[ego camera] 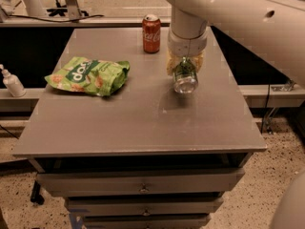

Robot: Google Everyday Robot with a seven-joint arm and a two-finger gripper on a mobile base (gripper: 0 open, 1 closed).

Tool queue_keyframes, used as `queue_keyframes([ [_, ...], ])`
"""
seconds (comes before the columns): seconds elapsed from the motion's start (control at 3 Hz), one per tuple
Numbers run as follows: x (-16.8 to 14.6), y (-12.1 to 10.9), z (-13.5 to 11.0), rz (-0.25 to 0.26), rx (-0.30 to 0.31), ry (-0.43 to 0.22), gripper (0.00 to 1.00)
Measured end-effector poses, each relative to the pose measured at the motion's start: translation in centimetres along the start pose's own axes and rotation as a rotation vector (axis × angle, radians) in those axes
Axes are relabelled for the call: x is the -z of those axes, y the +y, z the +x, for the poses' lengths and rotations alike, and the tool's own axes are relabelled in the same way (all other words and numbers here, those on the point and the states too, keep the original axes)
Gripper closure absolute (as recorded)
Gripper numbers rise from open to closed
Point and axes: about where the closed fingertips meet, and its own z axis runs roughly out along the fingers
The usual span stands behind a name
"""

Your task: Place green can upright

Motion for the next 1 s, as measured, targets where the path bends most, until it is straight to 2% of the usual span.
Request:
queue_keyframes([
  [0.33, 2.1, -1.5, -0.5, -0.054, 0.018, -0.133, 1.0],
  [0.67, 3.0, -2.6, -0.3, -0.132, 0.052, -0.252, 1.0],
  [1.0, 3.3, -2.9, -0.4, -0.23, 0.121, -0.372, 1.0],
])
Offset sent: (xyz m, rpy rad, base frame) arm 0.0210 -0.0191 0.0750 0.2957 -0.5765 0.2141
